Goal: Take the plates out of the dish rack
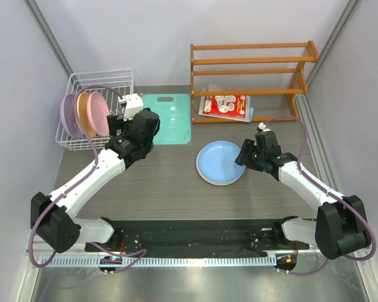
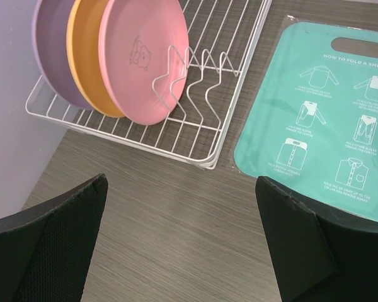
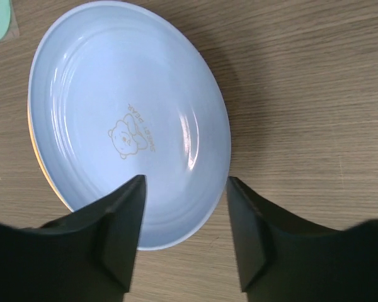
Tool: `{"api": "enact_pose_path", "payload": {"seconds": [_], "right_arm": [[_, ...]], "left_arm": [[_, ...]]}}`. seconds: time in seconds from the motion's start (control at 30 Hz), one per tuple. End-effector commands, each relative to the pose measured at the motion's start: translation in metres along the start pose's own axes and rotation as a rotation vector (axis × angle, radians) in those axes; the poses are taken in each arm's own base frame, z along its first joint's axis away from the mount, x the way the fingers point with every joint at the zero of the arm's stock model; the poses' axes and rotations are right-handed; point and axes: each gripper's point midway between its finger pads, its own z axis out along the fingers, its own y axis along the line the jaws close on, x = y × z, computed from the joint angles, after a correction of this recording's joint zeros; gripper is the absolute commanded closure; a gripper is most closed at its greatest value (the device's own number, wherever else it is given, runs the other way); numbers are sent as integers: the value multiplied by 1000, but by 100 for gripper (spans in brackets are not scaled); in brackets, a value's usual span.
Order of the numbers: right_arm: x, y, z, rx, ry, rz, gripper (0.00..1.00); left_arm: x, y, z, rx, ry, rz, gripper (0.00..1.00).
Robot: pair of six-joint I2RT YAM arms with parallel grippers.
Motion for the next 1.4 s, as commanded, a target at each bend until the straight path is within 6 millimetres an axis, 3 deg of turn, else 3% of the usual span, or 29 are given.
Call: {"api": "enact_pose_path", "payload": {"seconds": [0.0,0.13,0.23,0.33,0.37,0.6,0.73,1.07,1.17,1.27,1.37], "right_arm": [[-31,13,-12,-23,-88,-22,33],[-46,-6,-24,97,-147,-35,30],[-55,-14,-34,145,-203,-36,30],[-60,-14,-41,144,-238,-26,29],[-62,-14,-41,144,-248,-22,28],[-60,-17,-23,167,-218,-46,27],[-59,-17,-9,171,-194,-58,27],[-58,-15,13,169,-153,-72,29],[-58,-12,15,156,-148,-72,29],[-59,-10,16,151,-145,-76,30],[-59,-12,17,160,-144,-75,30]], "left_arm": [[-26,7,0,-47,-61,-52,1],[-36,11,8,-72,-63,-52,1],[-39,23,27,-115,-38,-56,1],[-40,43,55,-171,-12,-72,1],[-38,59,67,-210,2,-84,0],[-32,80,120,-282,32,-75,1],[-24,78,146,-306,64,-46,0],[-6,92,182,-390,105,-38,8],[-3,95,190,-385,109,-44,12],[1,95,198,-387,122,-37,23],[2,96,201,-390,125,-34,56]]}}
